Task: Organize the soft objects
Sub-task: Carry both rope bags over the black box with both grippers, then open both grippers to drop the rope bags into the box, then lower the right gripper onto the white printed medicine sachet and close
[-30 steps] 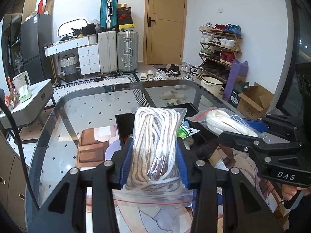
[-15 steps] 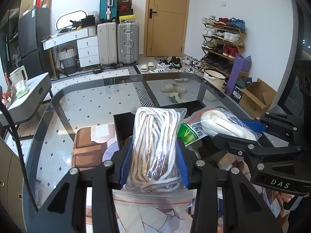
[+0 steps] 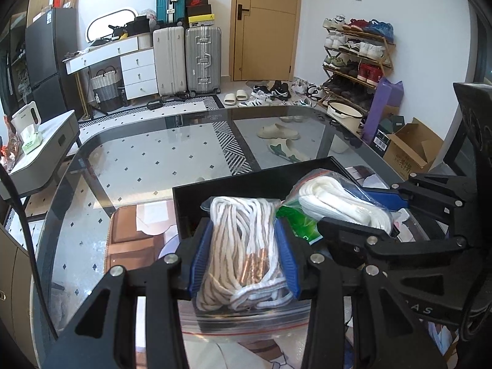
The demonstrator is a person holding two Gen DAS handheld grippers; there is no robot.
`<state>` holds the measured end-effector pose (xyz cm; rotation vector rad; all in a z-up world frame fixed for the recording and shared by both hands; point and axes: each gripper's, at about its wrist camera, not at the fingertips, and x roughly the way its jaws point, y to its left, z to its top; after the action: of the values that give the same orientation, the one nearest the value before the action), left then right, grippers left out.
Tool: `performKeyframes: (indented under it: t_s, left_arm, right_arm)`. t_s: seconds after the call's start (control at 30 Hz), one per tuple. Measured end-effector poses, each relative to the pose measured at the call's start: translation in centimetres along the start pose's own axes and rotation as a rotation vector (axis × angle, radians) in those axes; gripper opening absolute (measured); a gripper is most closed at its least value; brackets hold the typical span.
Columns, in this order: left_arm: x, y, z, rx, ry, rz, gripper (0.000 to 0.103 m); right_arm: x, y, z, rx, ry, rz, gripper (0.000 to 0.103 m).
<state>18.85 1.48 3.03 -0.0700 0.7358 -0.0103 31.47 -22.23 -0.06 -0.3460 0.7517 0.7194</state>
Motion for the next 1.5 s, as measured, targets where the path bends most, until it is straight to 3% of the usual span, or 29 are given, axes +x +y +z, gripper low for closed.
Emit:
performKeyframes:
  t_s: [0.27,0.43,0.47,0.53,0.6,0.7,0.77,0.83,1.27,1.5]
  left_arm:
    - [0.3,0.1,-0.2,-0.009,0.003,-0.008,0.041]
    - [-0.4,0.3,-0.5,-0.012,-0.011,-0.019,0.043]
    - [-0.7,0.3,-0.5,-0.013,-0.016,-0.02,0.044]
    - [-1.2,0.4,-0.6,-0.021,-0.028,-0.009,0.056]
    - [-1.9,0.6,-0.9,-0.027,-0.04,-0.029,0.065]
    - [-3.1,0.7,-1.5,-0.039,-0.063,-0.014,0.088]
    - [-3.9,0.7,-2.1,-0.043,-0.083,-0.016,0.094]
    - [-4.5,0.5,-2.6,-0.037,-0.09,-0.012,0.103]
    - [-7.2,0.7,-4.6,-0.055,-0.134,0.024,0.103]
    - [-7.1,0.0,-6.5,-0.04,-0.114,0.053,0.103]
  right_arm:
    - [1.3,-0.3,-1.0,0.015,-0.022,-0.001,0.041]
    - [0.4,-0.3,-1.4,0.002,-0.078,-0.009,0.053]
    - [0.0,-0.3,-1.5,0.0,-0.095,-0.015,0.06]
    - [-0.9,-0.4,-1.7,0.004,-0.121,0.007,0.071]
    - [-2.2,-0.8,-2.2,0.023,-0.158,-0.009,0.091]
    - [-3.6,-1.3,-2.8,0.05,-0.18,-0.002,0.096]
    - [-4.5,-1.7,-3.4,0.067,-0.189,-0.001,0.102]
    - [-5.3,-1.8,-4.0,0.072,-0.193,-0.002,0.102]
    - [-8.4,-2.2,-7.9,0.094,-0.171,-0.023,0.102]
    - [-7.0,-2.2,-9.9,0.044,-0.085,-0.032,0.102]
